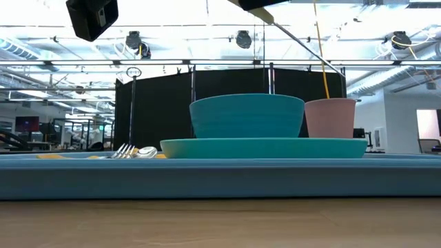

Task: Set up tray
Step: Put the yellow knife to the right of the orange spoon on the yellow napkin

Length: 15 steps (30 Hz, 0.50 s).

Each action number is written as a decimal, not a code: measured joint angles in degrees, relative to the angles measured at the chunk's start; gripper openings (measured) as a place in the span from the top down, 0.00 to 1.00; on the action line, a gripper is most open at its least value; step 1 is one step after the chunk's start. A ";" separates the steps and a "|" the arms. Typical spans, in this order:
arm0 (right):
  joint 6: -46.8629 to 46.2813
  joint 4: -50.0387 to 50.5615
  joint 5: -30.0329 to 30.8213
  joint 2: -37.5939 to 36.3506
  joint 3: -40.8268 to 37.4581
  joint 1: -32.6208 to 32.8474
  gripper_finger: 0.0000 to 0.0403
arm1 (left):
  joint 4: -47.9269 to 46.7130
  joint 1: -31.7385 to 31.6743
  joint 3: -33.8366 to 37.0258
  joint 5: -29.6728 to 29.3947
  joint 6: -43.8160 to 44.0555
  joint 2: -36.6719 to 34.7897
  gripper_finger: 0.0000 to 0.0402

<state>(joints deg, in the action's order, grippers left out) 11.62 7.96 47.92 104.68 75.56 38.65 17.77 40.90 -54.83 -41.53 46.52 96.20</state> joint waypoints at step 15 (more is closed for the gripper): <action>-0.03 -0.04 -0.49 -0.04 -0.03 0.13 0.92 | -2.96 -0.06 0.11 -1.73 -2.59 0.13 0.87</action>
<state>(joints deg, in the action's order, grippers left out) 11.58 7.91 47.43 104.64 75.53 38.79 14.82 40.84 -54.72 -43.27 43.93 96.33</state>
